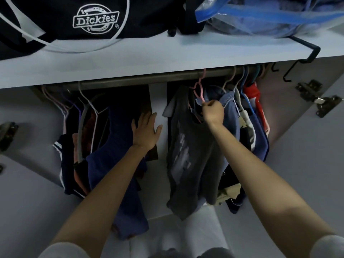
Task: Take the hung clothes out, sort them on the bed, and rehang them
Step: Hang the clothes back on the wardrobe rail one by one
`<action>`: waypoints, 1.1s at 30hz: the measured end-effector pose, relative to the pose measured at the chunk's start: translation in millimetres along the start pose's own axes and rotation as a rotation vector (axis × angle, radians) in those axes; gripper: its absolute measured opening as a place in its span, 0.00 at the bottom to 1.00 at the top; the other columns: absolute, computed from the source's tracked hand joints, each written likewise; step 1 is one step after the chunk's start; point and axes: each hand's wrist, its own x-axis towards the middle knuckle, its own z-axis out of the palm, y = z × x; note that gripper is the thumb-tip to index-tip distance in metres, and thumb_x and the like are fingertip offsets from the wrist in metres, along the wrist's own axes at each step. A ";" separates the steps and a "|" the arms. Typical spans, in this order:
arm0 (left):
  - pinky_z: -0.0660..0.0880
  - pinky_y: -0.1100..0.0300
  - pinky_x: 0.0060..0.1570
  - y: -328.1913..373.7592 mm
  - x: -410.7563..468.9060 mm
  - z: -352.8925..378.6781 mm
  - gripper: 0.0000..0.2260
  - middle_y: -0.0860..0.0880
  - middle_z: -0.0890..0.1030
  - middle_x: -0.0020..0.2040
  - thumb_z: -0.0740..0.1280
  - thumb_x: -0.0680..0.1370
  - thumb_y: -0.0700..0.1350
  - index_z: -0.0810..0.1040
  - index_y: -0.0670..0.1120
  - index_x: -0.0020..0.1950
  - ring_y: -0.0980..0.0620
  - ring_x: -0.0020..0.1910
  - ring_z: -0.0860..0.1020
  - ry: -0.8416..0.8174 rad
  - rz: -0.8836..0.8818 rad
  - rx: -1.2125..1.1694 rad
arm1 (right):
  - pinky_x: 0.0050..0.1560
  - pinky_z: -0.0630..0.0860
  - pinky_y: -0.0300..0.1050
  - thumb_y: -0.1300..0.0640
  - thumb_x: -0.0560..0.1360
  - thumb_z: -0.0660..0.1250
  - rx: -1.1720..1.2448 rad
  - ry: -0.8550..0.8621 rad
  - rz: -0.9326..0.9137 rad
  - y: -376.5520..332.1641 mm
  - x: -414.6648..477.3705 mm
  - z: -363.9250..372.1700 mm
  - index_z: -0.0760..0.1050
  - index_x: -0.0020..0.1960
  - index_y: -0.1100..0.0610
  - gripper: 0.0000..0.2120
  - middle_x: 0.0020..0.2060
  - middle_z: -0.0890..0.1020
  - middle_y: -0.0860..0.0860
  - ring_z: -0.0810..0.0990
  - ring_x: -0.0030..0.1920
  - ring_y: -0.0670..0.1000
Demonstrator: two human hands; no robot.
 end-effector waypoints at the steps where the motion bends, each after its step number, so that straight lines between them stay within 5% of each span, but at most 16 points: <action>1: 0.39 0.44 0.75 0.2 2.6 0.5 0.25 0.46 0.54 0.81 0.52 0.84 0.57 0.54 0.51 0.81 0.47 0.79 0.50 -0.007 0.008 0.003 | 0.36 0.65 0.47 0.55 0.80 0.61 -0.046 -0.003 0.005 3.1 1.7 -0.6 0.71 0.38 0.58 0.13 0.33 0.75 0.55 0.72 0.33 0.55; 12: 0.40 0.41 0.76 13.2 19.1 5.7 0.25 0.47 0.58 0.80 0.53 0.85 0.56 0.56 0.50 0.80 0.45 0.79 0.51 -0.011 0.082 -0.064 | 0.38 0.65 0.47 0.58 0.81 0.60 -0.300 0.034 -0.033 17.7 17.6 -26.1 0.78 0.48 0.70 0.15 0.44 0.81 0.66 0.80 0.47 0.64; 15: 0.41 0.40 0.76 15.9 21.5 10.9 0.25 0.47 0.59 0.80 0.53 0.84 0.55 0.56 0.50 0.80 0.45 0.79 0.51 -0.012 0.100 -0.064 | 0.48 0.73 0.52 0.58 0.81 0.59 -0.315 0.082 -0.010 20.9 20.6 -38.1 0.78 0.53 0.70 0.15 0.51 0.81 0.66 0.79 0.54 0.65; 22: 0.44 0.39 0.75 21.5 24.8 15.2 0.25 0.47 0.65 0.77 0.53 0.84 0.56 0.57 0.50 0.80 0.44 0.78 0.55 -0.014 0.129 -0.038 | 0.53 0.74 0.53 0.57 0.82 0.59 -0.366 0.175 0.082 24.1 23.3 -48.5 0.76 0.58 0.69 0.16 0.56 0.80 0.67 0.78 0.58 0.66; 27: 0.43 0.40 0.75 23.1 22.9 18.9 0.25 0.47 0.65 0.77 0.53 0.84 0.56 0.57 0.50 0.80 0.45 0.78 0.55 -0.031 0.150 -0.044 | 0.41 0.70 0.47 0.55 0.81 0.61 -0.311 0.145 -0.030 29.7 16.6 -48.3 0.79 0.51 0.66 0.14 0.47 0.83 0.63 0.81 0.50 0.64; 33: 0.48 0.40 0.75 46.6 21.5 41.2 0.24 0.46 0.70 0.74 0.54 0.84 0.55 0.59 0.50 0.80 0.45 0.75 0.62 -0.036 0.214 -0.069 | 0.50 0.77 0.55 0.59 0.76 0.68 -0.161 0.180 -0.247 49.2 -20.5 -72.8 0.78 0.50 0.59 0.05 0.46 0.83 0.55 0.81 0.47 0.55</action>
